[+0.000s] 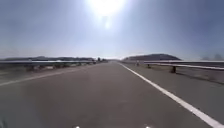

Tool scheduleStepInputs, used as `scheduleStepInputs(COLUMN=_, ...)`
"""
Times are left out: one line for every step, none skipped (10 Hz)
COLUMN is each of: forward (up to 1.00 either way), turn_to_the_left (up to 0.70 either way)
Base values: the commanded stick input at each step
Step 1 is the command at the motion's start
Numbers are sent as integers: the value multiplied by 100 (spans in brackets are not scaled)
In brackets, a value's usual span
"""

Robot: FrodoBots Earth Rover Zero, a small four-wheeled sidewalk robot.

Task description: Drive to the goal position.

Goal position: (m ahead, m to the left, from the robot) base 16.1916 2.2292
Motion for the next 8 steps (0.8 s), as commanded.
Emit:
scheduleStepInputs(forward=70, turn_to_the_left=0)
scheduleStepInputs(forward=70, turn_to_the_left=0)
scheduleStepInputs(forward=70, turn_to_the_left=0)
scheduleStepInputs(forward=70, turn_to_the_left=0)
scheduleStepInputs(forward=70, turn_to_the_left=0)
scheduleStepInputs(forward=70, turn_to_the_left=0)
scheduleStepInputs(forward=70, turn_to_the_left=0)
scheduleStepInputs(forward=70, turn_to_the_left=0)
